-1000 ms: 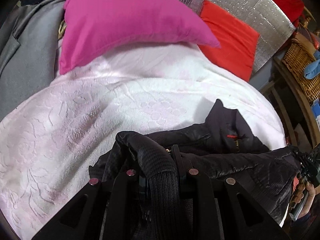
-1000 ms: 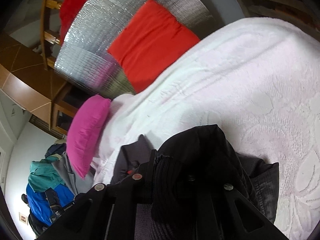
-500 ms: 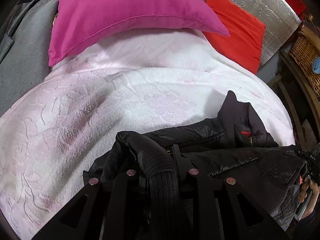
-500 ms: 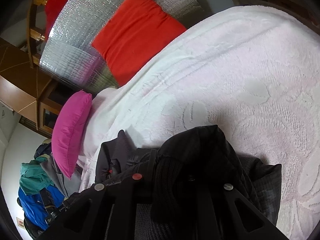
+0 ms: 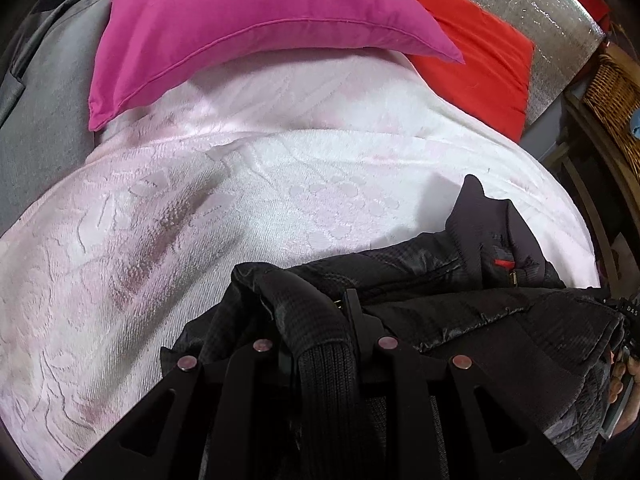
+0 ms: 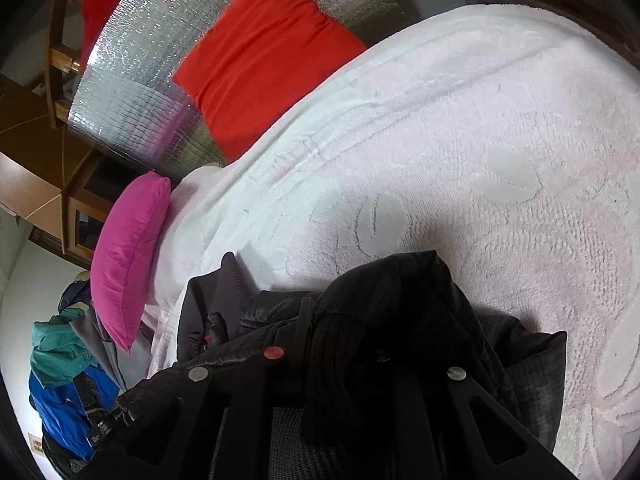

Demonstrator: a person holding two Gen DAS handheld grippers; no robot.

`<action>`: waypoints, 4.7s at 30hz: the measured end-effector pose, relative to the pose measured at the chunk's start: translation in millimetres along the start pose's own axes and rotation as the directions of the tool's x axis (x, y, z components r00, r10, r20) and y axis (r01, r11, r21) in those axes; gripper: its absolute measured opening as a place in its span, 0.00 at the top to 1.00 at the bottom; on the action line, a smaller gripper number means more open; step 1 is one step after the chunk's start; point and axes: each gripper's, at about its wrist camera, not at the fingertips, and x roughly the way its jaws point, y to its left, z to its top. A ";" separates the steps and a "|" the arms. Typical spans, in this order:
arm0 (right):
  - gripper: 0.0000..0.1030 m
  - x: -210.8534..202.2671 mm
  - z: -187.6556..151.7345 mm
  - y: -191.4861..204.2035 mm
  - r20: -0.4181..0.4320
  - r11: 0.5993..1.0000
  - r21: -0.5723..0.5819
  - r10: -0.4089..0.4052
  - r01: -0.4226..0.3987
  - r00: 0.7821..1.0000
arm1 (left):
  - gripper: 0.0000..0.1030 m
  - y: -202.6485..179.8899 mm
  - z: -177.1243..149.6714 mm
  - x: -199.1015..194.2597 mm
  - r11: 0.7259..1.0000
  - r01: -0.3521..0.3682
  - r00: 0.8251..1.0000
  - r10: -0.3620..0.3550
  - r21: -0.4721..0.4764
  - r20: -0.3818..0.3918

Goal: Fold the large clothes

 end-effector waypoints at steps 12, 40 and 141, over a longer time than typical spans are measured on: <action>0.88 3.2 1.8 0.6 -0.019 1.000 0.009 -0.016 0.017 1.000 | 0.80 0.3 -0.5 2.6 1.000 0.002 1.000 -0.002 0.001 -0.003; 0.31 -13.8 25.3 -4.5 -0.055 0.964 0.200 0.189 -0.175 0.980 | 0.57 33.4 17.8 -6.1 0.934 0.191 0.974 -0.218 -0.301 -0.059; 0.29 -28.7 -184.4 87.1 0.196 0.775 -0.511 -0.316 0.372 0.928 | 0.39 -83.4 -152.7 -43.2 0.967 -0.196 0.969 0.166 0.162 0.181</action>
